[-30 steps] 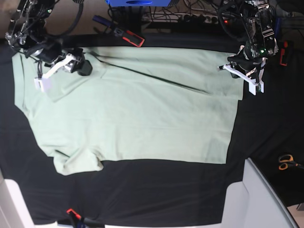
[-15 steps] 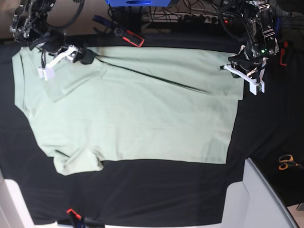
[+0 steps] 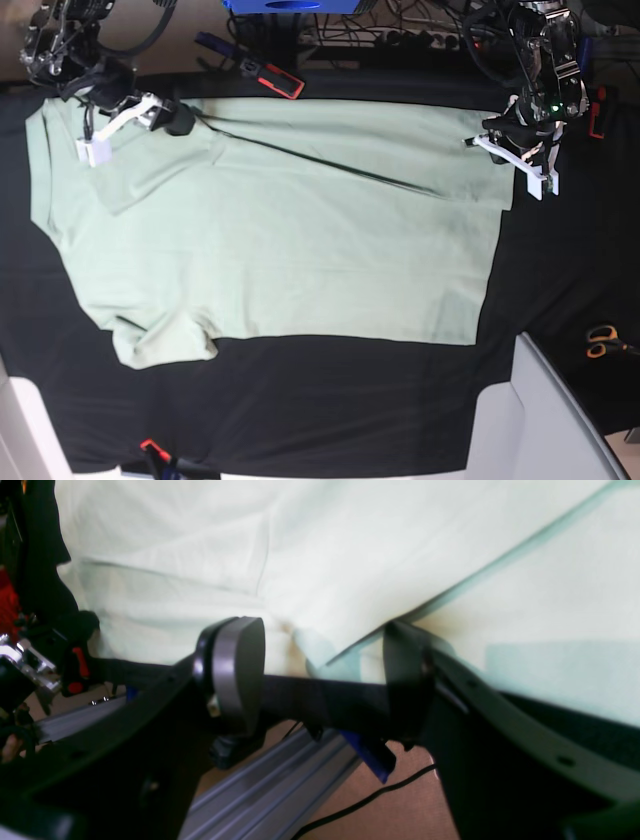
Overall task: Fold the T-shirt properly
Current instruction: 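Hold the shoulder edge with the right gripper, adjusting its grip, then drag the grasped fabric with the right gripper toward the shirt's sleeve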
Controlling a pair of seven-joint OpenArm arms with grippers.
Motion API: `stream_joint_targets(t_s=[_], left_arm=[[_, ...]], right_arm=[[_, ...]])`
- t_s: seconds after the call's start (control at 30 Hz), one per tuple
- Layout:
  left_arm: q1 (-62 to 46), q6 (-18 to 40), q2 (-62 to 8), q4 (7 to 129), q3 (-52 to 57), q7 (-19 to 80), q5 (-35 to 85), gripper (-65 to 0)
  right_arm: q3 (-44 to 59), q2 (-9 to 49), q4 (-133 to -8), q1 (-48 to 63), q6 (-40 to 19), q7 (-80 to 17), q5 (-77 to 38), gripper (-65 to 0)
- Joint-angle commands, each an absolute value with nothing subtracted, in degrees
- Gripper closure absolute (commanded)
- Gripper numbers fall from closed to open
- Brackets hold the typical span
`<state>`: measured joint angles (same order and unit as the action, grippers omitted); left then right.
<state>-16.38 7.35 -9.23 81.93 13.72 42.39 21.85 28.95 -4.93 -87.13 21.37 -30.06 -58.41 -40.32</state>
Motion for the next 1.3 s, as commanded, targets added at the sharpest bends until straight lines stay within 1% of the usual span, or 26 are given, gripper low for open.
stream_joint_targets(t_s=[0.0, 0.33, 0.4, 0.5, 0.57, 0.63, 0.73, 0.97, 1.1, 1.27], left_arm=[[-16.7, 6.4, -10.1, 82.2, 14.1, 43.0, 20.9, 0.0], [-16.6, 6.4, -10.1, 82.2, 14.2, 43.0, 20.9, 0.0], [-16.6, 6.4, -10.1, 82.2, 14.2, 43.0, 20.9, 0.0], [-16.6, 6.4, -10.1, 82.2, 14.2, 43.0, 20.9, 0.0], [-16.5, 6.4, -10.1, 82.2, 14.2, 43.0, 20.9, 0.0], [-16.5, 6.4, -10.1, 82.2, 14.2, 43.0, 20.9, 0.0], [-16.5, 6.4, -10.1, 82.2, 14.2, 43.0, 20.9, 0.0], [-16.5, 6.3, -10.0, 82.2, 14.2, 43.0, 20.9, 0.0], [-16.5, 6.3, -10.0, 82.2, 14.2, 43.0, 20.9, 0.0], [-16.5, 6.3, -10.0, 82.2, 14.2, 43.0, 20.9, 0.0]], right_arm=[[28.8, -4.7, -87.8, 21.2, -30.4, -57.8, -41.4, -34.7], [28.7, -4.8, -83.3, 18.9, -30.4, -57.5, -41.4, -33.5], [28.7, -4.8, -82.9, 18.9, -30.4, -57.6, -41.4, -27.1], [28.7, -4.8, -82.9, 18.4, -30.4, -57.8, -41.4, -12.9], [28.7, -4.8, -82.9, 18.2, -30.4, -57.8, -41.4, -5.2], [28.7, -4.7, -82.9, 18.1, -30.4, -57.8, -41.4, -1.5], [28.6, -4.7, -83.0, 17.7, -30.4, -57.9, -41.5, -0.4], [28.7, -4.7, -83.0, 13.2, -30.3, -62.5, -41.4, -0.3], [28.6, -3.8, -82.9, 10.7, -26.5, -62.6, -41.4, -0.3], [28.6, -3.5, -82.9, 8.0, -25.6, -62.6, -41.4, -0.3]])
